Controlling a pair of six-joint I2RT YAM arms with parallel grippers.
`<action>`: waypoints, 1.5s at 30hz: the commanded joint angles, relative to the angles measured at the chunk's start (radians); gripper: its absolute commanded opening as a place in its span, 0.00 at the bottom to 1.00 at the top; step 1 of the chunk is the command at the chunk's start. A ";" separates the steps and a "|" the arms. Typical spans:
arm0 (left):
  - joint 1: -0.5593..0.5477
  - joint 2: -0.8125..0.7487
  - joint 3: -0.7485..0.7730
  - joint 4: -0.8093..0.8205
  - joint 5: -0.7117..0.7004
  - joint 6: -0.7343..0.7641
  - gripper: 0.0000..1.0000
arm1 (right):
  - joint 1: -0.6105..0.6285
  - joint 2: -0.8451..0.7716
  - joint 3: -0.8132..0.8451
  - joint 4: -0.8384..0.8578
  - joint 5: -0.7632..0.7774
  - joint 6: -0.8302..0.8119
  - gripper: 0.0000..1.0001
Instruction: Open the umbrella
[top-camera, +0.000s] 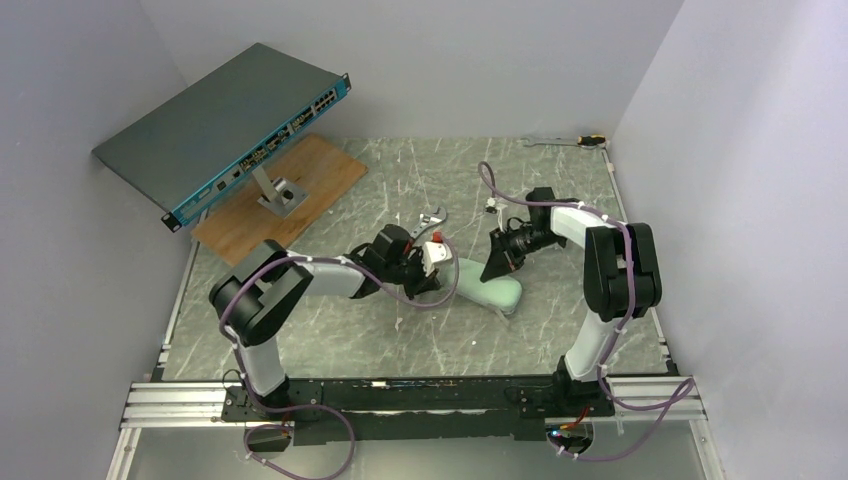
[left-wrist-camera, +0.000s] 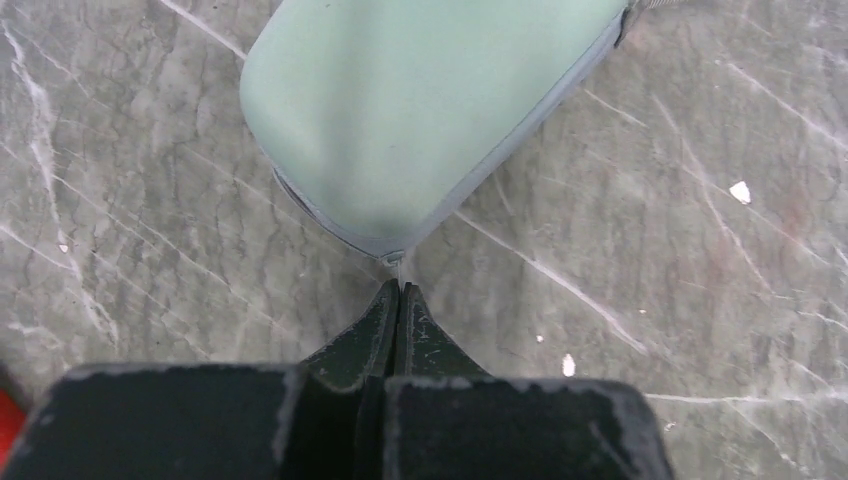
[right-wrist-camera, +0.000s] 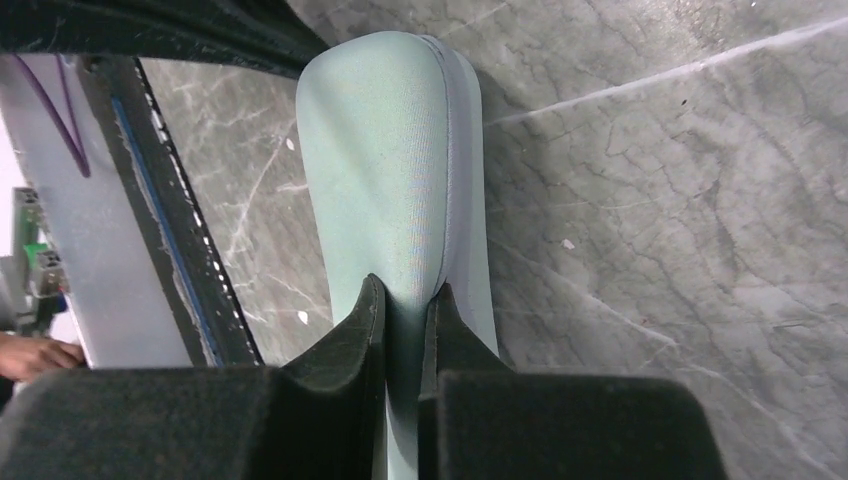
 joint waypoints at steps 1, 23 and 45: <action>-0.053 -0.086 -0.068 0.019 0.025 -0.008 0.00 | -0.040 0.007 -0.047 0.138 0.114 0.083 0.00; -0.286 0.131 0.190 0.145 -0.051 -0.174 0.00 | -0.138 -0.214 -0.250 0.508 0.269 0.574 0.00; 0.177 -0.419 0.043 -0.308 -0.026 0.030 1.00 | -0.034 -0.329 -0.123 0.084 0.025 0.257 0.39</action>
